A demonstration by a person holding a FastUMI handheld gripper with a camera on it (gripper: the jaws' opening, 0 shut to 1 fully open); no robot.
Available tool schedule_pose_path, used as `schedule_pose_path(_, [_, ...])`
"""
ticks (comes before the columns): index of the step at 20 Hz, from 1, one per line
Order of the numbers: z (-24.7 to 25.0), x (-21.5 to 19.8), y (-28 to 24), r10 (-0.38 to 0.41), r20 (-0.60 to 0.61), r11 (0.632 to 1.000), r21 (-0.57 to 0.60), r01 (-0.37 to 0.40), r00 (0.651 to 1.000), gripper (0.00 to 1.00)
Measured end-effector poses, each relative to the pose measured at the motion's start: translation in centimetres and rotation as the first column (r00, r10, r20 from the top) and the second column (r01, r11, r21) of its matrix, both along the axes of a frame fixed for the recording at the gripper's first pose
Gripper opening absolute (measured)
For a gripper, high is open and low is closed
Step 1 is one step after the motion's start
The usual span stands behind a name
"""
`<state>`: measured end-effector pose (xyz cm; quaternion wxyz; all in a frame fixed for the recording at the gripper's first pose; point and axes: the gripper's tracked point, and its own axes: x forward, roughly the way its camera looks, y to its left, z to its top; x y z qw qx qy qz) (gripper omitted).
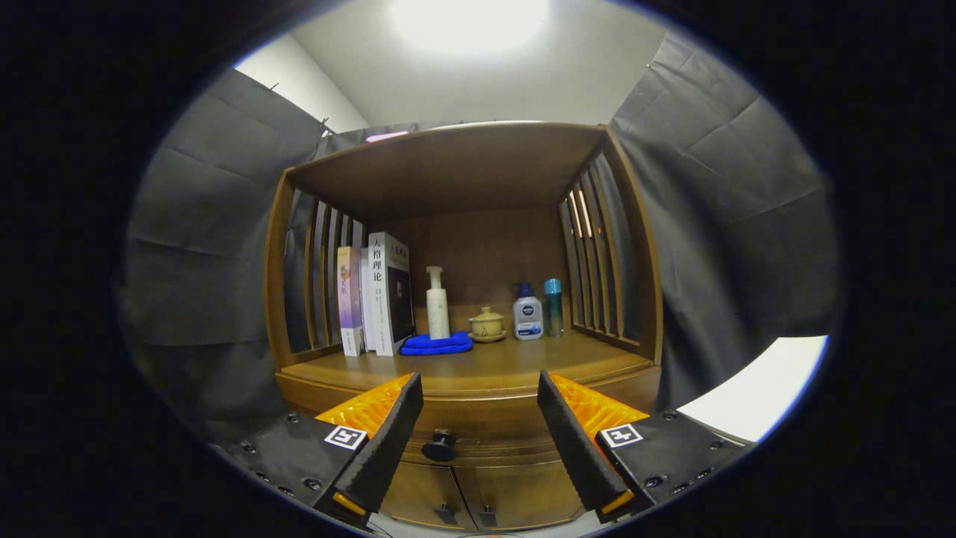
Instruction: Pull open the drawer, take out the items inside it, and place them on the countertop above the cabinet.
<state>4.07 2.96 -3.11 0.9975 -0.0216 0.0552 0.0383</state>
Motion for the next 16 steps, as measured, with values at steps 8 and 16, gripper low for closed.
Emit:
schedule_pose_path(8, [-6.8,3.0,2.0,0.04,-0.19,0.999,0.004,-0.04,0.981,0.98])
schedule_pose_path(16, [-13.2,3.3,3.6,0.035,-0.343,0.999,0.015,-0.032,0.939,0.86])
